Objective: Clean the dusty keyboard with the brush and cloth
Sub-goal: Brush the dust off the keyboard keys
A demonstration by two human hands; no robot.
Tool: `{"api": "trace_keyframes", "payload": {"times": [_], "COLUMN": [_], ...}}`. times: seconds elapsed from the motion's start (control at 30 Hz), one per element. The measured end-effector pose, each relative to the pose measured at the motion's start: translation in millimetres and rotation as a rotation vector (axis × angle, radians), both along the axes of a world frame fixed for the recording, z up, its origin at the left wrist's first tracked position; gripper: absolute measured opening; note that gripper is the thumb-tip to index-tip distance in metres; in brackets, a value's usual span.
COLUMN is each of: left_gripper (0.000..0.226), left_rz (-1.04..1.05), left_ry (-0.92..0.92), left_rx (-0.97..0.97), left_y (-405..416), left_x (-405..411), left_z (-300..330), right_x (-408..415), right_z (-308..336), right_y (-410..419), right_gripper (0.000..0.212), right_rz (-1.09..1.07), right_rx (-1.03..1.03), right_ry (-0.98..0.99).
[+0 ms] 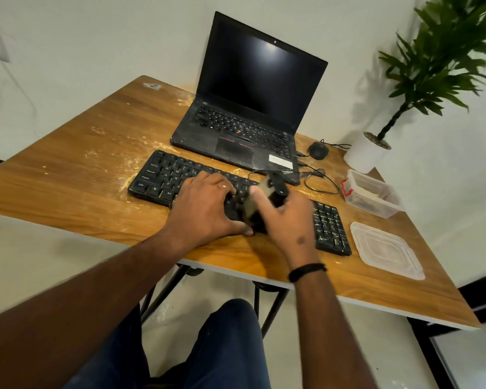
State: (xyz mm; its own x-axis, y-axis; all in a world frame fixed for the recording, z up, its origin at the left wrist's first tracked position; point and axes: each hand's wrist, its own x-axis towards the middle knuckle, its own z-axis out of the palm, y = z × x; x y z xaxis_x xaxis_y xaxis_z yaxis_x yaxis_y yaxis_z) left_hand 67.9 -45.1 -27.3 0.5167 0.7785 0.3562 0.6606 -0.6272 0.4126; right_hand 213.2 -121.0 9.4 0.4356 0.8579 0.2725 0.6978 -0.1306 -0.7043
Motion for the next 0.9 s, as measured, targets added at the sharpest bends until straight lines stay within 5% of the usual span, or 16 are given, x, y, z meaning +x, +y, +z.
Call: {"api": "trace_keyframes", "payload": {"times": [0.17,0.43,0.67,0.9], "left_gripper": [0.099,0.083,0.097,0.095], "left_rz": [0.006,-0.035,0.012,0.012], "left_ry": [0.015,-0.081,0.026,0.021], "left_rx": [-0.002,0.0,0.006,0.009], "left_y": [2.1,1.4,3.3,2.9], "left_x": [2.1,-2.6,2.8,2.5], "left_z": [-0.7,-1.5,-1.0,-0.8], "right_x": [45.7,-32.4,26.5,16.1], "right_z": [12.0,-8.7,-6.2,-3.8], "right_y": [-28.1,5.0,-19.2,-4.4], "right_gripper": [0.029,0.037,0.022,0.022], "right_rz": [-0.328,0.039,-0.203,0.009], "right_rx": [-0.003,0.114,0.125,0.088], "right_ry": [-0.091,-0.088,0.04,0.067]}}
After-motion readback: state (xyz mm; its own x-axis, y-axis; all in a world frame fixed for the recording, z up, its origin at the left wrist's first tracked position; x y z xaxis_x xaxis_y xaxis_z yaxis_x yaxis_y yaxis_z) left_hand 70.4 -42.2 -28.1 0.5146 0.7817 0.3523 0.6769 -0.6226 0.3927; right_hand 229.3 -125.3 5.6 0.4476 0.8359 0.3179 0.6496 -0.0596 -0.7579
